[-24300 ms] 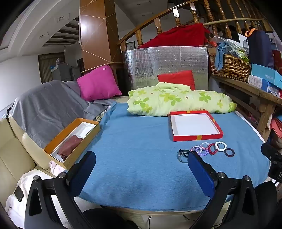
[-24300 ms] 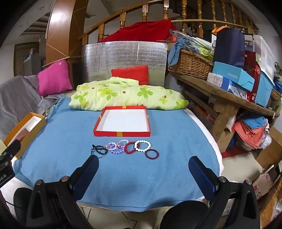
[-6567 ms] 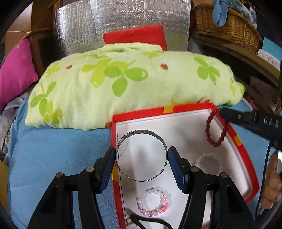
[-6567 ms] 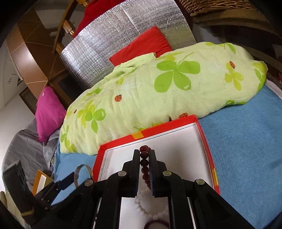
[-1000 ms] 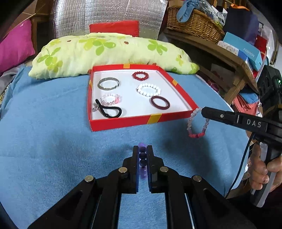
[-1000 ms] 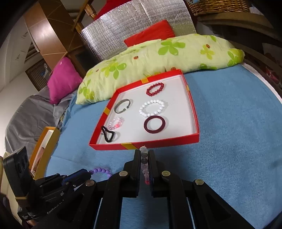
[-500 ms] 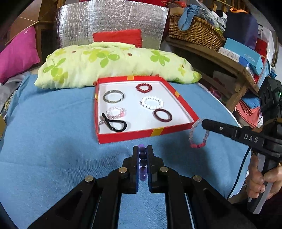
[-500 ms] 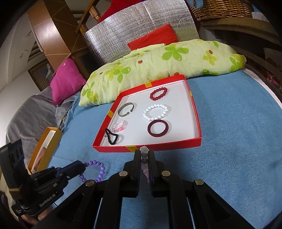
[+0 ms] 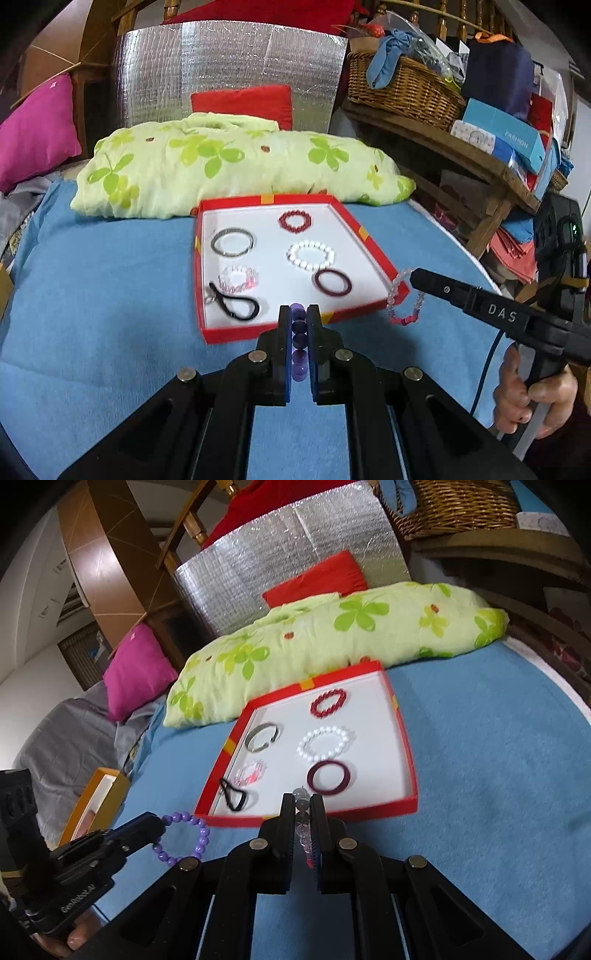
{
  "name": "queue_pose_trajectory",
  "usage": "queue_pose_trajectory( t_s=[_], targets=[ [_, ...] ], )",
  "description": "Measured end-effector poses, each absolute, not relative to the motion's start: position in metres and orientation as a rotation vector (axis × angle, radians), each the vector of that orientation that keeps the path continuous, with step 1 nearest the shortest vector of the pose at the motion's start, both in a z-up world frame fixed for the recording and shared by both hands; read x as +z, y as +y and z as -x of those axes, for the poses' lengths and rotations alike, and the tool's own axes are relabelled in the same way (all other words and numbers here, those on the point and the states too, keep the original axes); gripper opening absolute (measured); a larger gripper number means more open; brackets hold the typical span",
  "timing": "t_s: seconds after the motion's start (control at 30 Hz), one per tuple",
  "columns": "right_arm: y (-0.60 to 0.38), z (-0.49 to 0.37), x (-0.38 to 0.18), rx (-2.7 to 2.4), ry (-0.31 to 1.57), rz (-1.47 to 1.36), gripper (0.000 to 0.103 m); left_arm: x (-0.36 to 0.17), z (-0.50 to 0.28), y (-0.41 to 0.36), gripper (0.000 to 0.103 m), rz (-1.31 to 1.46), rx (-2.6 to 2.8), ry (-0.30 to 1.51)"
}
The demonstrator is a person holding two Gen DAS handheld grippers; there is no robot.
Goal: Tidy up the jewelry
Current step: 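Carry the purple and pink bracelets over the red box and lower them in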
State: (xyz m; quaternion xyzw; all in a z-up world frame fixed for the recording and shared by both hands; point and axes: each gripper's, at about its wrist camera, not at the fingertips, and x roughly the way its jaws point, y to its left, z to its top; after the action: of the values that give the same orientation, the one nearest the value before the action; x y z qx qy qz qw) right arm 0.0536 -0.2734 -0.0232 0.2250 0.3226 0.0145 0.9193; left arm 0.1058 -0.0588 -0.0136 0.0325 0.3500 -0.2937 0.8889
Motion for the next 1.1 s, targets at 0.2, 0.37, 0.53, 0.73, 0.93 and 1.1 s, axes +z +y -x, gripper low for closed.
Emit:
queue_pose_trajectory(
  t_s=[0.2,0.37,0.53,0.73,0.93,1.1],
  targets=[
    [-0.292,-0.072,-0.013,-0.008,0.621,-0.505,0.009,0.016,-0.133,-0.077,0.008,-0.083,-0.635,0.689],
    [-0.310,-0.101,0.003,-0.021,0.590,-0.542,0.009,0.024,-0.155,-0.088,0.008,-0.036,-0.657,0.677],
    [-0.323,-0.124,0.001,-0.022,0.592,-0.576,0.009,0.009,-0.177,-0.097,0.008,0.006,-0.676,0.722],
    [-0.336,-0.143,-0.017,-0.046,0.645,-0.581,0.009,-0.011,-0.195,-0.114,0.008,-0.018,-0.685,0.778],
    [-0.345,-0.159,-0.028,-0.064,0.658,-0.605,0.009,-0.028,-0.197,-0.123,0.008,-0.044,-0.703,0.824],
    [-0.345,-0.172,-0.034,-0.069,0.661,-0.616,0.009,-0.035,-0.201,-0.123,0.008,-0.050,-0.704,0.849]
  ],
)
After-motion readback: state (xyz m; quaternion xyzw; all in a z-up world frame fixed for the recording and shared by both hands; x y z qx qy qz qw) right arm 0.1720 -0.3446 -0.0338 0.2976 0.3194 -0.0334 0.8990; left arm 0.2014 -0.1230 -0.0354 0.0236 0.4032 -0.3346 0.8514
